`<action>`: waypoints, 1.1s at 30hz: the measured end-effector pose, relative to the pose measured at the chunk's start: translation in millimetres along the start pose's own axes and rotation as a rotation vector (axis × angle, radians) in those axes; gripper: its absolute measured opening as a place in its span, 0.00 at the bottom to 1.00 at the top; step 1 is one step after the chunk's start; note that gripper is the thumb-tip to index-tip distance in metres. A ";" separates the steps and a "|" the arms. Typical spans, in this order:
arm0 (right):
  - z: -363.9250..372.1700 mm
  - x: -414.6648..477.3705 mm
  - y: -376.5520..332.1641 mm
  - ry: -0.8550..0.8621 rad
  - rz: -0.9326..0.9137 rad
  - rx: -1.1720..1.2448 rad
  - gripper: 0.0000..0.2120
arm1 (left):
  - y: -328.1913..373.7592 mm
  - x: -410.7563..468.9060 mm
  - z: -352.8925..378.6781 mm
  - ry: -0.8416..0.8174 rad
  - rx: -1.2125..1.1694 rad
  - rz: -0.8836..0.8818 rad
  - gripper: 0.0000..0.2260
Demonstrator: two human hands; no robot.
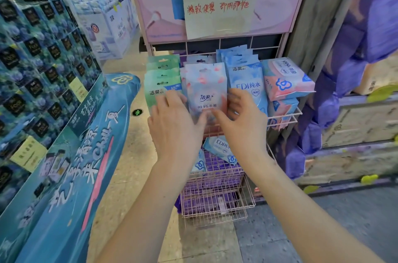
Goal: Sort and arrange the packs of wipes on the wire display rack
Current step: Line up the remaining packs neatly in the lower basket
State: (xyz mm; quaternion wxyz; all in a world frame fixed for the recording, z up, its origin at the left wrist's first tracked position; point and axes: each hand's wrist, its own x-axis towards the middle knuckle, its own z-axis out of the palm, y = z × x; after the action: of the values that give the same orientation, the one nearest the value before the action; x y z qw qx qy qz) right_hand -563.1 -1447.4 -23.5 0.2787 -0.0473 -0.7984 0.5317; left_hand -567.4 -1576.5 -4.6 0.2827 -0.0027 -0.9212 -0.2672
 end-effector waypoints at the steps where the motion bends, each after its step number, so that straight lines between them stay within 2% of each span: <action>1: -1.8 -6.5 2.6 0.021 -0.050 -0.010 0.22 | -2.4 -4.7 0.1 0.019 -0.033 0.021 0.23; 5: -8.2 -37.9 20.4 0.056 -0.282 -0.134 0.24 | -11.5 -36.9 1.5 0.120 -0.246 0.105 0.12; 9: -12.0 -73.6 58.5 0.193 -0.400 -0.137 0.11 | -29.3 -76.6 27.2 0.063 -0.328 0.147 0.10; 12: -8.3 -76.8 73.0 0.107 -0.228 -0.078 0.11 | -37.4 -91.4 44.1 -0.034 -0.340 0.023 0.13; 14: -3.1 -66.8 61.9 0.104 -0.078 0.059 0.13 | -29.5 -90.4 48.0 -0.002 -0.361 0.013 0.16; 16: 0.2 -53.6 46.1 0.166 -0.052 0.147 0.11 | -16.8 -82.2 48.4 0.048 -0.391 0.005 0.15; 21: 0.1 -46.5 62.6 0.183 -0.035 0.106 0.07 | -21.3 -69.8 54.2 0.106 -0.389 0.054 0.10; 25: 2.2 -51.9 114.0 0.058 0.096 -0.028 0.06 | -42.4 -85.2 70.9 -0.059 -0.240 0.101 0.10; 29: 10.2 -32.3 167.8 -0.049 0.089 -0.358 0.18 | -66.9 -87.9 95.7 -0.236 0.009 -0.050 0.12; 31: 15.3 -24.6 187.3 -0.119 0.142 -0.422 0.23 | -78.3 -87.3 105.1 -0.318 0.184 -0.120 0.18; 33: 17.6 -16.7 194.4 -0.241 0.264 -0.521 0.35 | -87.9 -88.6 113.7 -0.364 0.320 -0.166 0.26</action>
State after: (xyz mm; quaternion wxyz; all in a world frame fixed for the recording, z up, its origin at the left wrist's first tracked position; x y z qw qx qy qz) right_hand -600.7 -1384.5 -205.2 0.0891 -0.1571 -0.9220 0.3426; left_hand -565.8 -1582.7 -173.3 0.0860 0.0698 -0.9846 -0.1356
